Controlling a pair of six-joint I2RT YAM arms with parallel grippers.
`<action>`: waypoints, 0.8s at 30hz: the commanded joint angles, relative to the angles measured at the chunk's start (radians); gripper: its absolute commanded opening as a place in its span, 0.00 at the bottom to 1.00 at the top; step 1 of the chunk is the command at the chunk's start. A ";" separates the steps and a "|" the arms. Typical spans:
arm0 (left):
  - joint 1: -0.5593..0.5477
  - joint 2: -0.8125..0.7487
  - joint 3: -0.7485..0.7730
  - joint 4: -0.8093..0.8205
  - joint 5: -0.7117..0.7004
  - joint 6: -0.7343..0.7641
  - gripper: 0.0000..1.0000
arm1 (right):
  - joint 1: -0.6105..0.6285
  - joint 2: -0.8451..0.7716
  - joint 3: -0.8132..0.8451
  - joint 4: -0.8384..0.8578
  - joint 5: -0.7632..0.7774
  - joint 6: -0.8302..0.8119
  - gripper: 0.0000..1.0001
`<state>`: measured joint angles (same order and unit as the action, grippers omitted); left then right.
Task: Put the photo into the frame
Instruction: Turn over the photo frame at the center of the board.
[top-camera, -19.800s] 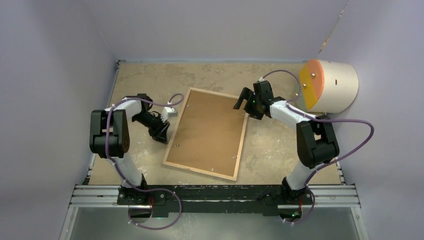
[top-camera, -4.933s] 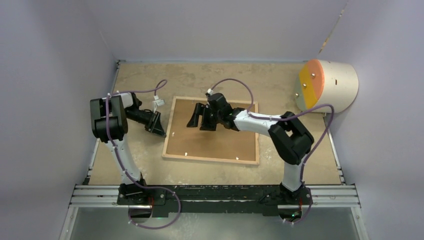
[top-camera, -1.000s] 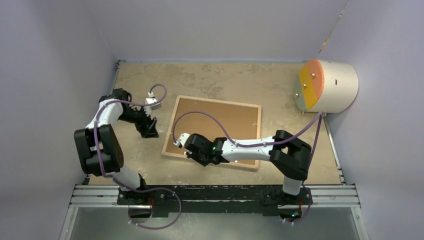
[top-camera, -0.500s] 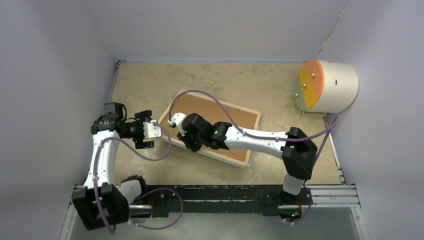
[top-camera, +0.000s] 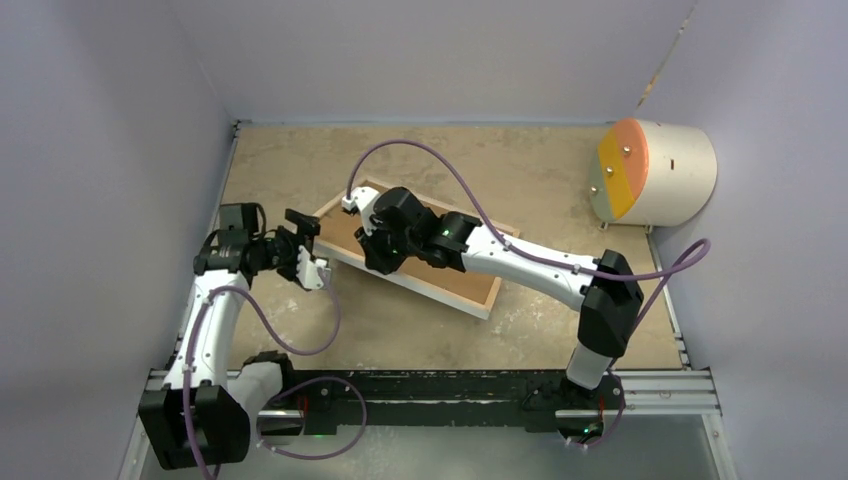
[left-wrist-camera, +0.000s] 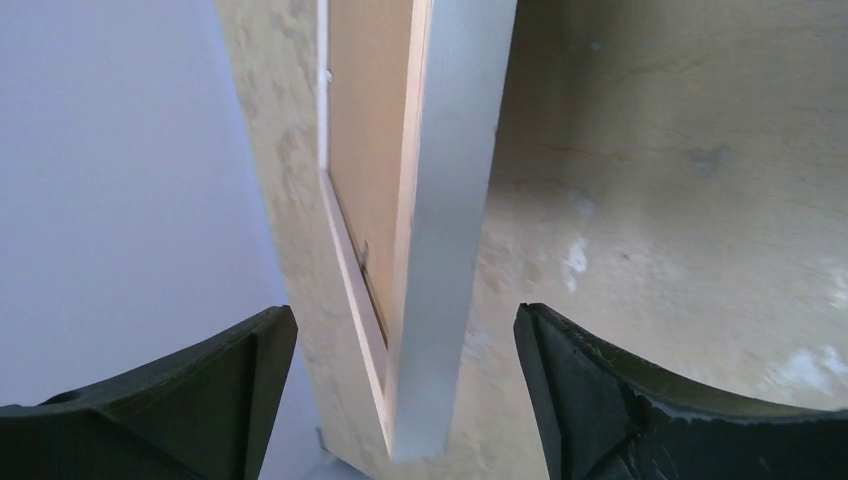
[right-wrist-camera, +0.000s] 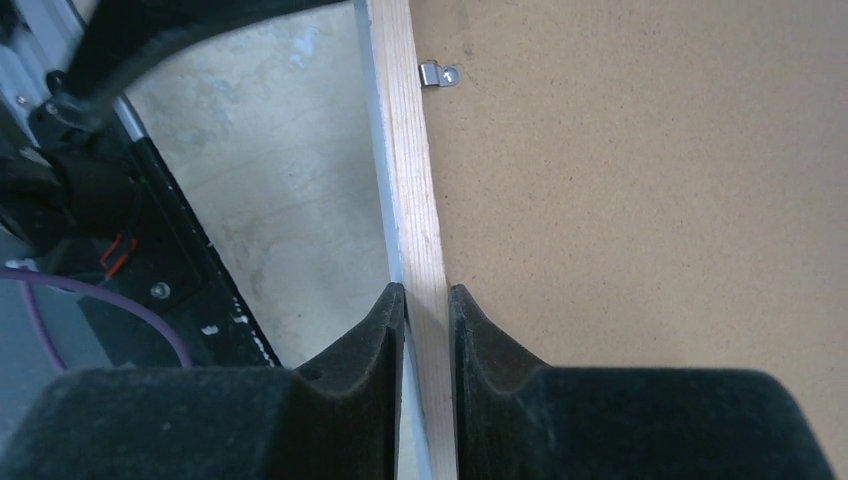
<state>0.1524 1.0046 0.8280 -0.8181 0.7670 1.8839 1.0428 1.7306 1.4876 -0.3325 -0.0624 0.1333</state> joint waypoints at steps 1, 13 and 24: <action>-0.123 0.028 0.001 0.190 -0.042 -0.058 0.81 | -0.015 -0.019 0.112 0.003 -0.053 0.031 0.00; -0.201 0.130 0.132 0.176 -0.116 -0.157 0.20 | -0.055 -0.020 0.221 -0.142 0.011 0.001 0.30; -0.201 0.170 0.226 0.099 -0.096 -0.225 0.20 | -0.020 -0.170 0.104 -0.319 0.132 -0.280 0.98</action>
<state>-0.0494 1.1702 0.9791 -0.7166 0.6445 1.7378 0.9970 1.6516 1.6562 -0.5613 0.0109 -0.0200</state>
